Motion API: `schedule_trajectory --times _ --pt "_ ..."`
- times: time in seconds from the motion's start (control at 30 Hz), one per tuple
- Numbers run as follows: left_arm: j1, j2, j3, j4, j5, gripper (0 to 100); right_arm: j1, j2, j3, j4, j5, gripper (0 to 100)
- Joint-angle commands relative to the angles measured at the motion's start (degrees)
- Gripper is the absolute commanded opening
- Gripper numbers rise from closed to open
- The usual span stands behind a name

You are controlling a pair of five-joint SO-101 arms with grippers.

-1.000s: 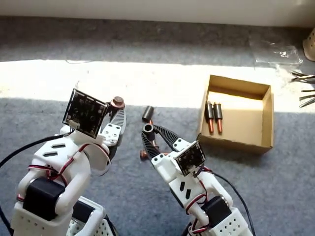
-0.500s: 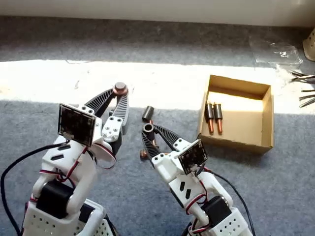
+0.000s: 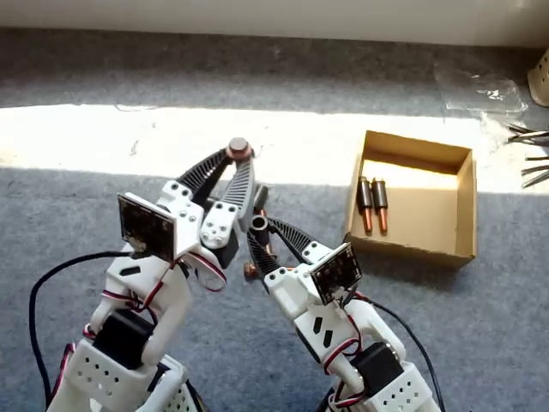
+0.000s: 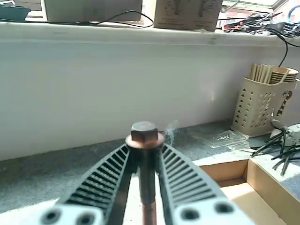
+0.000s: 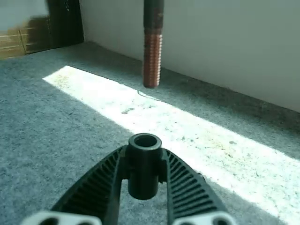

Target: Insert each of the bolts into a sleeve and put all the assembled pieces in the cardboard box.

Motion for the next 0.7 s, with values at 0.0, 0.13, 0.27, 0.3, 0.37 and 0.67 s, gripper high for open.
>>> schedule_trajectory --times 0.0,0.13,0.27,0.3,0.37,0.67 --pt "4.44 -1.01 1.27 -3.96 0.18 1 -0.22 -0.66 5.85 -1.71 -0.53 0.5" --pt "4.44 -1.1 2.77 -6.77 0.18 1 -0.22 -0.66 5.85 -1.71 -0.53 0.5" --pt "4.44 -1.1 2.86 -6.68 0.18 1 -0.22 -0.66 5.85 -1.71 -0.53 0.5" --pt "4.44 -1.19 2.86 -6.68 0.18 1 -0.22 -0.66 5.85 -1.71 -0.53 0.5" --pt "4.44 -1.19 2.86 -6.59 0.18 1 -0.13 -0.66 5.85 -1.71 -0.53 0.5" --pt "4.88 -8.84 4.44 -0.26 0.18 1 -0.13 -0.66 5.85 -1.71 -0.53 0.5"
